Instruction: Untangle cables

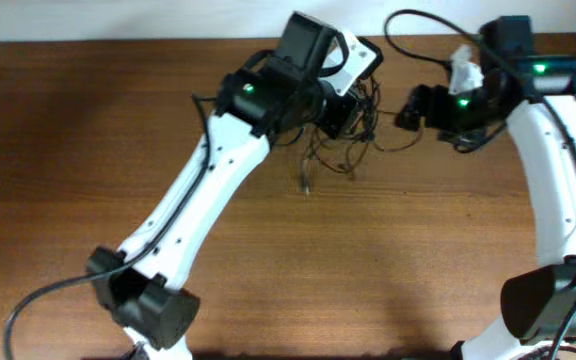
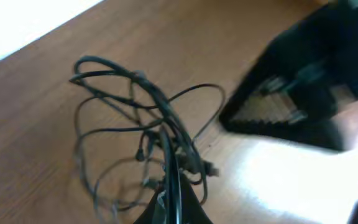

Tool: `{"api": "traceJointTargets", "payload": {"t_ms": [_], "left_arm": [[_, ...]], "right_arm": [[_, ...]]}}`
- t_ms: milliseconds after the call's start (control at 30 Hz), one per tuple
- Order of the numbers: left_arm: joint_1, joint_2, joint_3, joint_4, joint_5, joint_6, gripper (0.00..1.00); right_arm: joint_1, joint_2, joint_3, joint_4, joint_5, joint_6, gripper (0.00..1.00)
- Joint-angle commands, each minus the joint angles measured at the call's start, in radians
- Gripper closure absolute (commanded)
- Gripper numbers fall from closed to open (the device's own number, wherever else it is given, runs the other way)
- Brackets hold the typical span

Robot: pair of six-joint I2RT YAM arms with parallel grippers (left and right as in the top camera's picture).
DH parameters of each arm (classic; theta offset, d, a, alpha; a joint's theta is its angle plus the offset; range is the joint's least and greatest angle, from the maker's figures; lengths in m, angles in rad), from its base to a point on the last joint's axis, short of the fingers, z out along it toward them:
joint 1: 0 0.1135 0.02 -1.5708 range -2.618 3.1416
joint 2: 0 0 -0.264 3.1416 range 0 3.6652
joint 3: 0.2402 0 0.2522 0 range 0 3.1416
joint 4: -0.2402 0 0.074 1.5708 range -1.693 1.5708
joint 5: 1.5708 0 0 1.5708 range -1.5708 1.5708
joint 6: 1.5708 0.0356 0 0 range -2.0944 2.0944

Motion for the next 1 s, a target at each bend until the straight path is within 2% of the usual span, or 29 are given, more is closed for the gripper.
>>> {"api": "traceJointTargets", "payload": {"t_ms": [0,67,133,167,300,333,367,467,500,567,600,667,833,967], "left_arm": [[0.005,-0.067,0.006,-0.006,0.014,-0.109,1.00],[0.020,-0.068,0.006,-0.010,0.010,-0.159,1.00],[0.043,-0.068,0.006,-0.010,0.012,-0.243,1.00],[0.043,-0.068,0.006,-0.010,0.022,-0.245,1.00],[0.043,-0.068,0.006,-0.010,0.117,-0.245,1.00],[0.043,-0.068,0.006,-0.010,0.127,-0.245,1.00],[0.043,-0.068,0.006,-0.010,0.126,-0.245,1.00],[0.043,-0.068,0.006,-0.013,0.052,-0.244,1.00],[0.045,-0.068,0.006,-0.014,0.007,-0.244,1.00],[0.076,-0.068,0.006,-0.039,-0.141,-0.244,1.00],[0.124,-0.068,0.006,-0.084,-0.295,-0.245,1.00],[0.218,-0.067,0.006,-0.158,-0.452,-0.245,1.00],[0.509,-0.066,0.005,-0.241,-0.473,-0.245,1.00],[0.727,-0.066,0.005,-0.253,-0.474,-0.244,1.00]], "right_arm": [[0.055,-0.003,-0.003,0.071,-0.126,0.032,0.10],[0.053,-0.004,-0.003,0.115,-0.214,0.032,0.11],[0.055,-0.003,-0.003,0.124,-0.215,0.032,0.12],[0.054,-0.004,-0.003,0.135,-0.214,0.048,0.13],[0.062,0.019,-0.003,0.242,-0.207,0.248,0.24],[0.084,0.080,-0.003,0.259,-0.207,0.277,0.31],[0.088,0.110,-0.003,0.261,-0.207,0.276,0.43],[0.087,0.143,-0.003,0.244,-0.173,0.276,0.88],[0.084,0.142,-0.003,0.230,-0.161,0.276,0.96],[0.051,0.141,-0.003,0.174,-0.157,0.250,0.96],[0.013,0.133,-0.003,0.122,-0.158,0.209,0.96],[-0.048,0.106,-0.003,0.058,-0.158,0.130,0.96],[-0.185,-0.011,-0.003,-0.048,-0.159,-0.002,0.96],[-0.298,-0.027,-0.003,-0.134,-0.097,-0.077,0.96]]}}
